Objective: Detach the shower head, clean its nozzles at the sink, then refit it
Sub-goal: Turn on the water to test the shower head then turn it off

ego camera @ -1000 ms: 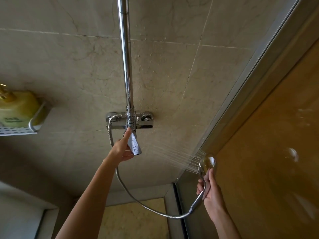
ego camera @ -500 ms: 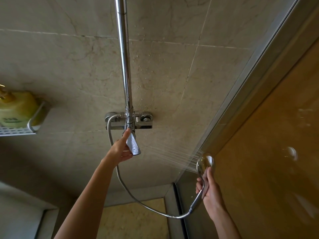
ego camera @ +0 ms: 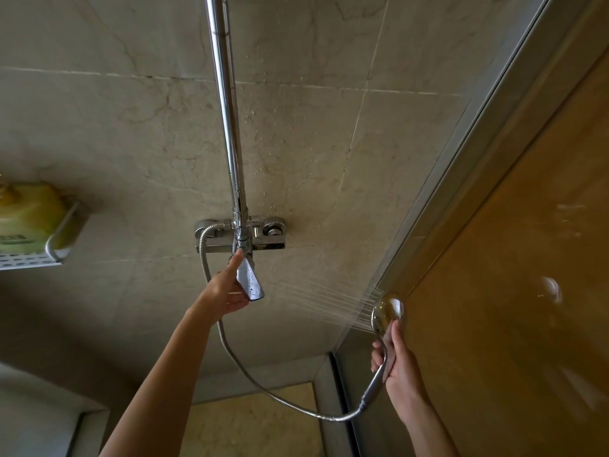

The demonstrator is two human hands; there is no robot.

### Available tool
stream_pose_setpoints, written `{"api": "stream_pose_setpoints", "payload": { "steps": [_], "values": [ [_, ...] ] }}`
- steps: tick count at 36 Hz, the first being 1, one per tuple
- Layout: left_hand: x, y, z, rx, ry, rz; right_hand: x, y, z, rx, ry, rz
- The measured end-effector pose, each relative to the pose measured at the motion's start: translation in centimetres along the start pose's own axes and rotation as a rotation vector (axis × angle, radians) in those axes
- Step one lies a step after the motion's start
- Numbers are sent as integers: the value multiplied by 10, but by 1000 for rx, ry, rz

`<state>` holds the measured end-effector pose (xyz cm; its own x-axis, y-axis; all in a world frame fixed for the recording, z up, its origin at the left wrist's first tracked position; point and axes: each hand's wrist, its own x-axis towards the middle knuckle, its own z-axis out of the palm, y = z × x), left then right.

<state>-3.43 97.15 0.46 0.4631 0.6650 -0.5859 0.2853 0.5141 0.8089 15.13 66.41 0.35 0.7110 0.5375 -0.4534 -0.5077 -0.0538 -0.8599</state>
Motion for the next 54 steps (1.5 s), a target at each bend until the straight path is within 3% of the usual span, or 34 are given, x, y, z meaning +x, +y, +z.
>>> {"api": "stream_pose_setpoints", "payload": {
  "steps": [26,54],
  "values": [
    [-8,6,-7,0,-69,-62,-4,-1,-1,4,-8,-3],
    [-19,8,-1,-76,-4,-5,-3,-5,3,-11,-16,5]
  ]
}}
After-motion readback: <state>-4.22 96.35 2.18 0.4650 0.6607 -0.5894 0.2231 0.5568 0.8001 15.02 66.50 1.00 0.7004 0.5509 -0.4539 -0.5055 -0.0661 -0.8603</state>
